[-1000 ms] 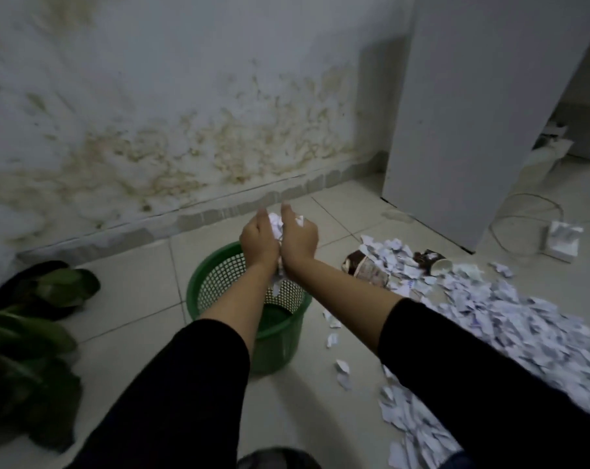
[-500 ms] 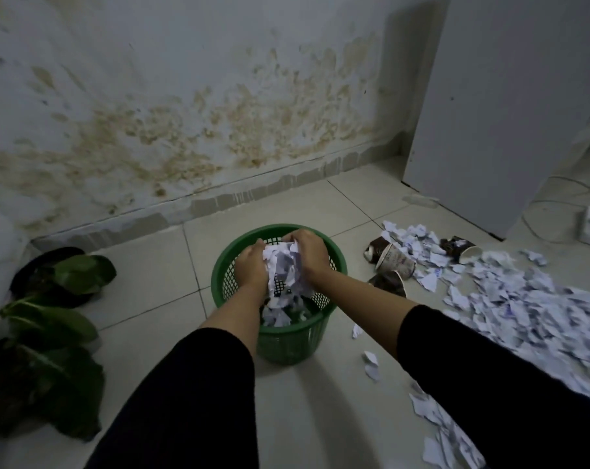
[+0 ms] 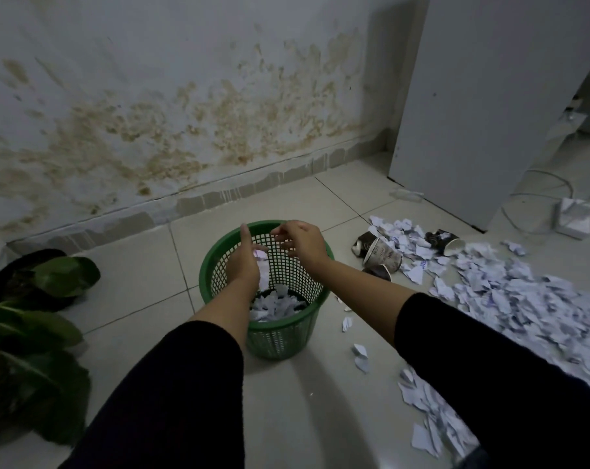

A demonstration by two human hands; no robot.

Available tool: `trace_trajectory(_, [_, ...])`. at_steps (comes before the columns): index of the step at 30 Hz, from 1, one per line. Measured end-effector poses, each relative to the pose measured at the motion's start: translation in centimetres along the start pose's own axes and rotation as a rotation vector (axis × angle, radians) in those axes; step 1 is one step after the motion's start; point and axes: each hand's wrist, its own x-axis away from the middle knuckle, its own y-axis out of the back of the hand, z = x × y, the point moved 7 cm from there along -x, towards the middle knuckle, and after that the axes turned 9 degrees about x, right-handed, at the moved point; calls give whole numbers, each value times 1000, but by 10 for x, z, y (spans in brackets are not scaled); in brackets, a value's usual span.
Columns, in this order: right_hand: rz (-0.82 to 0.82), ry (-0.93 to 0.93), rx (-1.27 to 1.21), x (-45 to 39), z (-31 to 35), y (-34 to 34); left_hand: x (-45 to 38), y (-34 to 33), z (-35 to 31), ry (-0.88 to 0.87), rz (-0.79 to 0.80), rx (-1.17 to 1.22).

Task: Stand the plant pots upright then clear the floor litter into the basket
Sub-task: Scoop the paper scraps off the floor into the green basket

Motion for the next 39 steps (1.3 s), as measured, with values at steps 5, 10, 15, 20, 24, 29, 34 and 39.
trace_trajectory(5, [46, -10, 37, 0, -2, 5, -8, -5, 13, 64, 19, -58])
trace_trajectory(10, [41, -28, 2, -2, 1, 18, -3, -10, -12, -63, -11, -111])
trace_trajectory(15, [72, -36, -8, 5, 4, 29, 9, -9, -20, -166, -59, -127])
trace_trajectory(20, [129, -35, 56, 9, 10, 27, -25, -23, 18, 3, 157, -93])
trace_trajectory(24, [133, -19, 71, 11, 15, 27, -56, -28, 37, 82, 212, -34])
trace_trajectory(29, [42, 44, 94, 10, 29, 44, -16, -33, -14, -75, 113, -60])
trace_trajectory(34, [-53, 56, 122, 14, 40, 92, 57, -85, -75, -405, 185, -58])
trace_trajectory(39, [-173, 10, 189, 47, 21, 183, 104, -154, -61, -546, 347, -90])
